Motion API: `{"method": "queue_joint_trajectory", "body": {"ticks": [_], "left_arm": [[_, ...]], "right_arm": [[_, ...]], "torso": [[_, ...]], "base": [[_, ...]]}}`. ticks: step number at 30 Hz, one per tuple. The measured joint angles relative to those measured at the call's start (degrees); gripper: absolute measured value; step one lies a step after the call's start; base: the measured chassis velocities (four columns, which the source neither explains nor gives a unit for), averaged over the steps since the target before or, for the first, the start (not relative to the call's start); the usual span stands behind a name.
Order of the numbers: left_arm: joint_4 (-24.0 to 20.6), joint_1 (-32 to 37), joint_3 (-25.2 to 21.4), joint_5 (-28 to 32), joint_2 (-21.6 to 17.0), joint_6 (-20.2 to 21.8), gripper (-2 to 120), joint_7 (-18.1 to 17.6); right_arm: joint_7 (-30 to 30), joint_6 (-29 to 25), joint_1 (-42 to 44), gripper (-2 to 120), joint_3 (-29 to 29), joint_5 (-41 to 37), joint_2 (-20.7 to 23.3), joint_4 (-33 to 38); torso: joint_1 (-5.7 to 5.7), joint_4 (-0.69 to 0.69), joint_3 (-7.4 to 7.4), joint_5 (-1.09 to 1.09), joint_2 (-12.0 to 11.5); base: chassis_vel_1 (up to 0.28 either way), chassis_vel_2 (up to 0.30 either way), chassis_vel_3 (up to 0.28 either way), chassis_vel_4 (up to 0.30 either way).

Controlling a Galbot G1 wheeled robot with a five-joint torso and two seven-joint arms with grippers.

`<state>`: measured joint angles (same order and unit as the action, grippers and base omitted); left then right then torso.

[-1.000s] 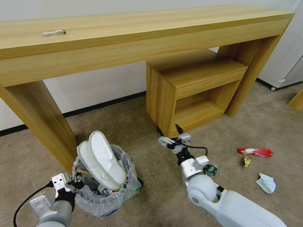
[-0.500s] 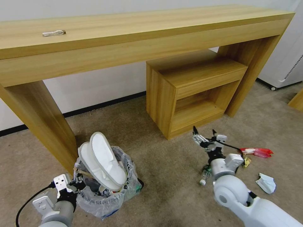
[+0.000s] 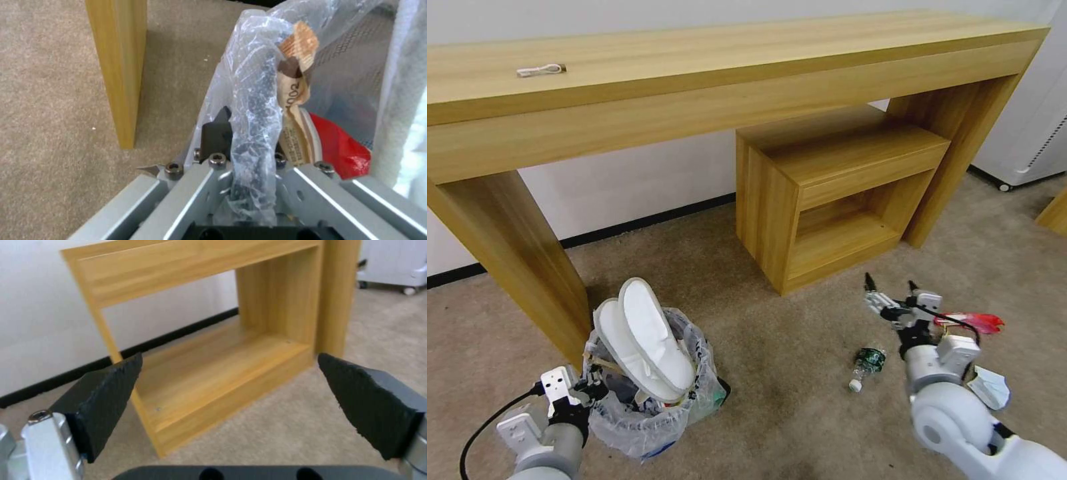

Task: Pick up the trash bin and place the garbage on the floor into it.

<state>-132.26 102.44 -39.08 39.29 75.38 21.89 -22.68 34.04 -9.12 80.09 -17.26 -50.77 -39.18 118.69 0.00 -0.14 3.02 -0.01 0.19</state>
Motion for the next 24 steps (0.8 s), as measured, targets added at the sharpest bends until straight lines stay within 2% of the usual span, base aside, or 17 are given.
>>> {"method": "queue_joint_trajectory", "body": {"ticks": [5,11,18,24], "left_arm": [[0.1,-0.3,-0.3,-0.4,-0.1,-0.3,0,0.1],[-0.2,-0.1,-0.5,-0.6,0.3,-0.4,0,0.2],[-0.7,0.4,-1.0,-0.7,0.8,-0.6,0,0.2],[-0.2,0.6,-1.1,-0.8,1.2,-1.0,0,0.2]], "right_arm": [[0.0,0.7,2.6,100,-3.9,-3.7,0.8,-0.8],[1.0,1.9,3.5,100,-4.0,-5.2,-0.7,-1.4],[3.8,4.4,3.3,99,0.7,-7.4,-4.2,-2.7],[6.4,6.2,1.7,99,3.3,-9.4,-8.5,-8.1]], "torso": [[0.00,0.00,0.00,0.01,0.0],[0.00,0.00,0.00,0.01,0.0],[0.00,0.00,0.00,0.02,0.0],[0.00,0.01,0.00,0.01,0.0]], "base": [[0.000,0.000,0.000,0.000],[0.000,0.000,0.000,0.000],[0.000,0.000,0.000,0.000],[0.000,0.000,0.000,0.000]]}}
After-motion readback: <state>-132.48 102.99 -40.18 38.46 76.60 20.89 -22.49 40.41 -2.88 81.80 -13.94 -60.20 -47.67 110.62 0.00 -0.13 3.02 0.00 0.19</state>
